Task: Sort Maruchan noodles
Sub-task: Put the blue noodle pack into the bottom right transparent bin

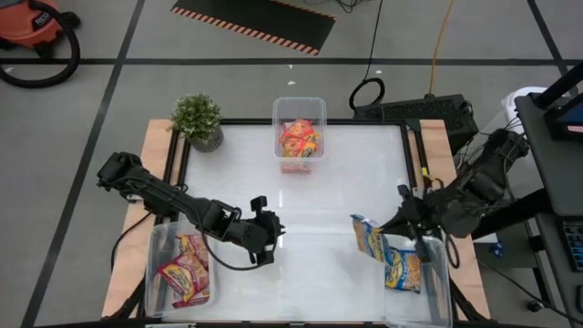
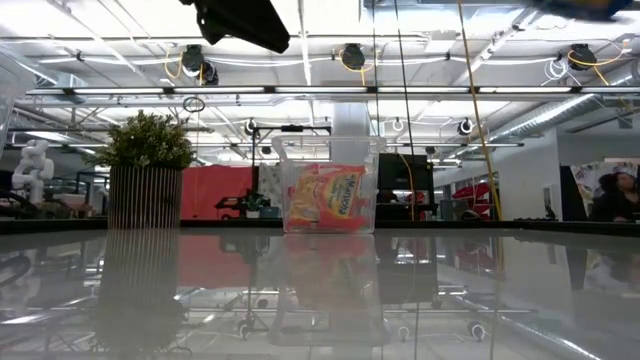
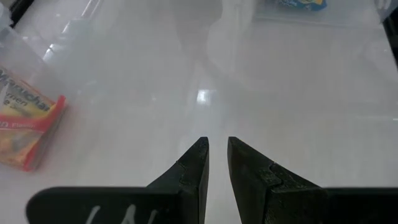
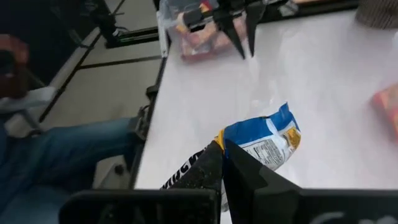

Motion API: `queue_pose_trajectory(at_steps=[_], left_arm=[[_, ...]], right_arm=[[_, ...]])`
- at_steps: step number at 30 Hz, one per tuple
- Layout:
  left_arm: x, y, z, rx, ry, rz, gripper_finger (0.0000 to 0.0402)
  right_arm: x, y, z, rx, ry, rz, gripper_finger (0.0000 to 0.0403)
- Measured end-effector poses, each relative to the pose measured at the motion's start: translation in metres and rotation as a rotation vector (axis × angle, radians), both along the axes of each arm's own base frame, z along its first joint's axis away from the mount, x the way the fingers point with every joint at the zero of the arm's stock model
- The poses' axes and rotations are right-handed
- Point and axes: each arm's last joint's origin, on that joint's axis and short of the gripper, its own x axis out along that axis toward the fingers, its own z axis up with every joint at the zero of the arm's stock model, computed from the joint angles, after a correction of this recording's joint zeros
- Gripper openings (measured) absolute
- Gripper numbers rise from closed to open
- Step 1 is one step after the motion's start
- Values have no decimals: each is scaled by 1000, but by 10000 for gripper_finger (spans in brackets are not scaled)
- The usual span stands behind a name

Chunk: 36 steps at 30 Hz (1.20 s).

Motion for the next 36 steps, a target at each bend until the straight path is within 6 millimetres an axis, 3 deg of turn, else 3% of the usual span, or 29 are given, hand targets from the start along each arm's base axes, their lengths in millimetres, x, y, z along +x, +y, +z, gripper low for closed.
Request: queue_pose_trajectory(at_steps=[9, 18, 36], left_arm=[[-2, -5, 0, -2, 5, -29, 65], [-2, -5, 0, -2, 5, -29, 65], [-2, -5, 0, -2, 4, -28, 65]], right_arm=[[-26, -1, 24, 184, 178, 88, 0], [-39, 6, 13, 267, 399, 38, 0], [-34, 56, -11, 202, 541, 27, 0]])
